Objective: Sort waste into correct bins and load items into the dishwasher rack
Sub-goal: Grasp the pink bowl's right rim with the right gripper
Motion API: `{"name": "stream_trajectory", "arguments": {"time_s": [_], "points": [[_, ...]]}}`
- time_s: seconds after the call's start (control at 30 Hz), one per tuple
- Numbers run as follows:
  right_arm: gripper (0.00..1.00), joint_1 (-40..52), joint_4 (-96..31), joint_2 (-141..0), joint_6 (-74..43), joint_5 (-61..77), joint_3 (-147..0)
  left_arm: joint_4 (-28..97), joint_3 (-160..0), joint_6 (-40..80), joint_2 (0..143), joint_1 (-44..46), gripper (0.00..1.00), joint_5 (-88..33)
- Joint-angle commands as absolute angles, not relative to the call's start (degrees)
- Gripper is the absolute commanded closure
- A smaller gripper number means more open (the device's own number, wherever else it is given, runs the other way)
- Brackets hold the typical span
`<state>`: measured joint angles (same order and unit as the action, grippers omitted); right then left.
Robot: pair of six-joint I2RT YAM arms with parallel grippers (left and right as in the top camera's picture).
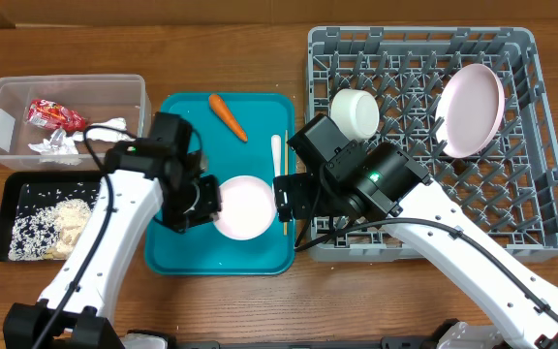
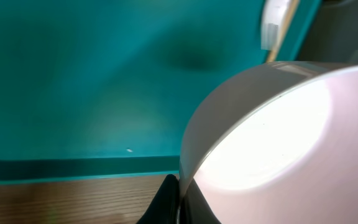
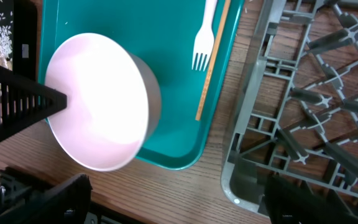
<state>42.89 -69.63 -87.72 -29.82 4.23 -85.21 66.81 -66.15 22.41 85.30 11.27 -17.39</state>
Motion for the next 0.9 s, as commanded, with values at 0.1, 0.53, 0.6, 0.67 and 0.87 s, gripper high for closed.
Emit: {"name": "stream_trajectory", "arguments": {"time_s": [0.1,0.53,0.6,0.67,0.87], "points": [[0.08,43.0,-69.5,-87.8,-30.5,2.2,-85.6,68.4,-70.2,24.9,84.0,15.1,0.96,-14.7],[0.16,43.0,-65.3,-92.9,-30.5,1.2,-85.5,68.9,-70.4,24.8,84.0,15.4,0.96,-16.6],[0.17,43.0,-64.7,-93.8,-30.5,1.2,-85.5,68.8,-70.4,24.8,83.9,15.9,0.96,-16.6],[0.20,43.0,-64.2,-94.4,-30.5,1.2,-85.5,68.8,-70.6,24.8,83.9,16.3,0.96,-16.6],[0.30,43.0,-63.6,-95.2,-30.5,1.2,-85.5,69.7,-72.7,24.6,83.9,17.3,0.96,-16.6]]}}
